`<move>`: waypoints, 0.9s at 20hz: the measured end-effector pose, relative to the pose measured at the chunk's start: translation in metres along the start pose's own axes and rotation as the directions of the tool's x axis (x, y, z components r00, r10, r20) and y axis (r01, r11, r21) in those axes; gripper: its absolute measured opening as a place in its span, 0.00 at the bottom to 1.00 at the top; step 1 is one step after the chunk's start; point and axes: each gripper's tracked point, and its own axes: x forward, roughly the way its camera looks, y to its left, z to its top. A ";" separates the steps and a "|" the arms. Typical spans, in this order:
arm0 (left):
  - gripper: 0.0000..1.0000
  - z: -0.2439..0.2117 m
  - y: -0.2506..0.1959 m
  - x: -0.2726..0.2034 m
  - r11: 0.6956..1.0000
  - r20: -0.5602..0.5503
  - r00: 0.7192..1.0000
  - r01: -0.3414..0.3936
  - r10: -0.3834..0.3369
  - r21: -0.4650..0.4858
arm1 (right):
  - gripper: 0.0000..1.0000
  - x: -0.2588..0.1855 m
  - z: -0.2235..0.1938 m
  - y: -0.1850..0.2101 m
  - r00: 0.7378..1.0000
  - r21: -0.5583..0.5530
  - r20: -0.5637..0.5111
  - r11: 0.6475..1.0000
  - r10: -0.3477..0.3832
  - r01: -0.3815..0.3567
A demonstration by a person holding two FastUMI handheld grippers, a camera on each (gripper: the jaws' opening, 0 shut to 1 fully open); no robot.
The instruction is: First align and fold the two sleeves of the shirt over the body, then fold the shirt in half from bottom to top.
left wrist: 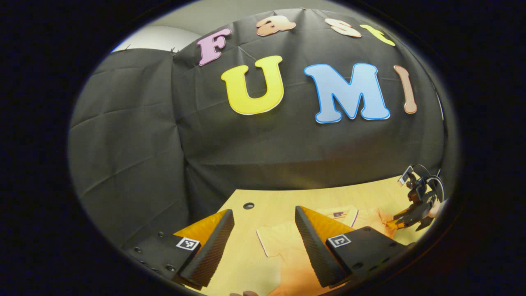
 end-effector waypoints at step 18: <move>0.99 -0.017 0.025 -0.006 0.999 -0.023 1.000 -0.021 0.020 -0.046 | 0.03 -0.032 0.110 0.118 0.977 0.067 0.148 0.984 0.155 -0.166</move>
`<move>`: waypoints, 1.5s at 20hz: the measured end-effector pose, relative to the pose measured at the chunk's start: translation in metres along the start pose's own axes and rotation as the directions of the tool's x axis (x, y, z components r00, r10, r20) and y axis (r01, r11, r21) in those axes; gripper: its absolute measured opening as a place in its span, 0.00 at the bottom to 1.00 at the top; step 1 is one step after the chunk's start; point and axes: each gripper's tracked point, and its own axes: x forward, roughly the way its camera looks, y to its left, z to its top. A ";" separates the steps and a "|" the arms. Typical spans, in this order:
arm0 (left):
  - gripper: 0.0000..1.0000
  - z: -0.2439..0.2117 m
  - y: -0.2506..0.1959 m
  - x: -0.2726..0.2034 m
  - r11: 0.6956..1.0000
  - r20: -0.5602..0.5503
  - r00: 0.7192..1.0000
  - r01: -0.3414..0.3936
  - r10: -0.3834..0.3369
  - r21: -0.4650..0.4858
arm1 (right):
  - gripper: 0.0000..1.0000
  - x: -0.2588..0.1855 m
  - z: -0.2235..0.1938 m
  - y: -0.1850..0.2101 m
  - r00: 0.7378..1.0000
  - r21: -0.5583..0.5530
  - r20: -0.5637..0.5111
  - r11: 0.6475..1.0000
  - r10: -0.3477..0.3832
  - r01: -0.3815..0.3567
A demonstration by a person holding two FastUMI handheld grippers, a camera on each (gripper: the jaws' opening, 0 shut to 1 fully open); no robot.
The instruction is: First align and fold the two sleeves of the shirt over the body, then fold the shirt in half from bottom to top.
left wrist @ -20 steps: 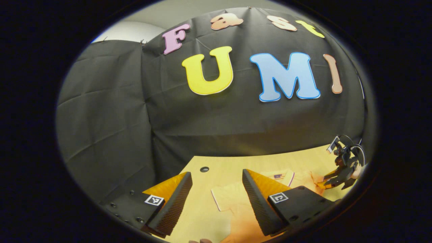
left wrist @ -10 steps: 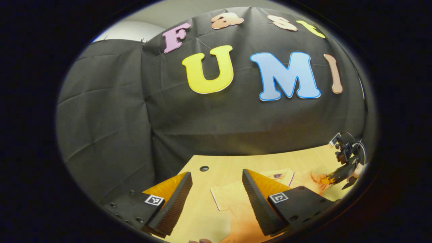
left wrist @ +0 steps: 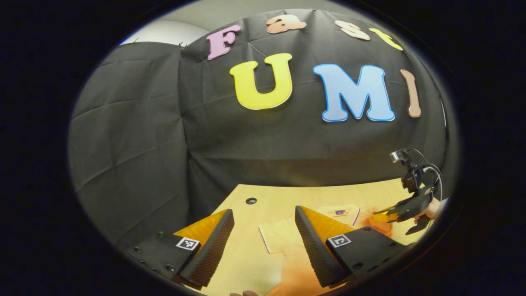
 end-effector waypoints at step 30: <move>0.99 -0.177 -0.013 0.167 0.991 -0.262 0.956 0.132 -0.131 -0.014 | 0.70 -0.180 -0.022 -0.002 0.947 0.222 0.194 0.952 -0.256 0.212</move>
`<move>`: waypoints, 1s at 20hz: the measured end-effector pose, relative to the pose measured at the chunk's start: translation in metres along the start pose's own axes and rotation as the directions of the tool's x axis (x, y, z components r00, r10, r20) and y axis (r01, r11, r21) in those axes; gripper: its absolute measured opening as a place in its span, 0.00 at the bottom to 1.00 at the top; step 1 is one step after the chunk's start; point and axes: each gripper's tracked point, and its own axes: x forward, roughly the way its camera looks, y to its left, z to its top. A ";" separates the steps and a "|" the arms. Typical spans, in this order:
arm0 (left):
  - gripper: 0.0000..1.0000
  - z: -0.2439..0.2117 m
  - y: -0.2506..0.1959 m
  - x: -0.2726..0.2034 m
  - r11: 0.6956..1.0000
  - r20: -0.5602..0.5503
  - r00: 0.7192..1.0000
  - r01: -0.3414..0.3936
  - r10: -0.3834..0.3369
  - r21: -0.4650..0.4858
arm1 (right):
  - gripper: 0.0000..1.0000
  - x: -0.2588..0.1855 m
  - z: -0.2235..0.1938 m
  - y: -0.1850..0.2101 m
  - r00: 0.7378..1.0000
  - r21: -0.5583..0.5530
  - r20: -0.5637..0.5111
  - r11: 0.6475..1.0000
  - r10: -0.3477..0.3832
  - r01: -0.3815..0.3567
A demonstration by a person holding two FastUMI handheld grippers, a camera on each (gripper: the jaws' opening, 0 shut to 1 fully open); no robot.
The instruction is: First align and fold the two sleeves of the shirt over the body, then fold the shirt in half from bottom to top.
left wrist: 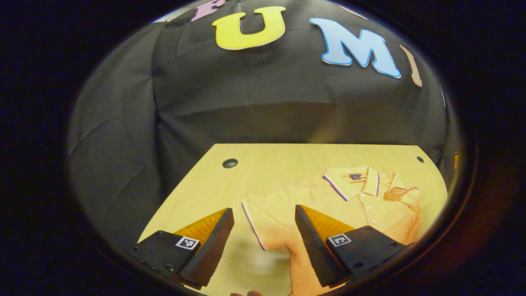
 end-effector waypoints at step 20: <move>0.85 -0.085 -0.015 0.066 0.997 -0.207 0.978 -0.015 -0.001 -0.076 | 0.73 -0.046 -0.042 -0.050 0.984 0.076 -0.071 0.982 -0.166 0.171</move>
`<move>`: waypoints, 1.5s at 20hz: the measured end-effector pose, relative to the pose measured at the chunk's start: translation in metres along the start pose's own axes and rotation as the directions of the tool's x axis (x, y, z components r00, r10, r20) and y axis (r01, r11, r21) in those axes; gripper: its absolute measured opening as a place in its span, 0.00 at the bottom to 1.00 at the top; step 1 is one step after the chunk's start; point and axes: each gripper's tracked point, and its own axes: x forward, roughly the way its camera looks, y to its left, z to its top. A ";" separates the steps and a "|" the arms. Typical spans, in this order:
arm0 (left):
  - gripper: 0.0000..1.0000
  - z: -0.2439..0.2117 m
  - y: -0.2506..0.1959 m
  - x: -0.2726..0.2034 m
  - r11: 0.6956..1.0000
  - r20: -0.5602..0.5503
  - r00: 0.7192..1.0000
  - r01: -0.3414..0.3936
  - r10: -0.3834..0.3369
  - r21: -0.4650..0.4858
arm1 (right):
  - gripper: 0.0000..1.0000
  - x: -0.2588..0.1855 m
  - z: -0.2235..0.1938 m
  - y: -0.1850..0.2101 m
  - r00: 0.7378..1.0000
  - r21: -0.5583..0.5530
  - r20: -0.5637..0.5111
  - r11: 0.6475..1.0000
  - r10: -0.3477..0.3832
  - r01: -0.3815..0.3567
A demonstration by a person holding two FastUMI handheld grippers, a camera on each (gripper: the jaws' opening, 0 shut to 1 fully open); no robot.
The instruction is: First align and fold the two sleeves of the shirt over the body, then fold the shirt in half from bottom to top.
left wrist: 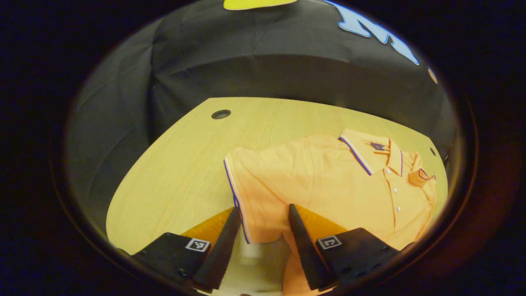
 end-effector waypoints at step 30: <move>0.54 0.010 -0.215 -0.053 0.842 0.014 0.955 0.255 -0.297 0.475 | 0.73 -0.017 -0.062 -0.031 0.997 0.164 -0.057 0.984 -0.058 0.066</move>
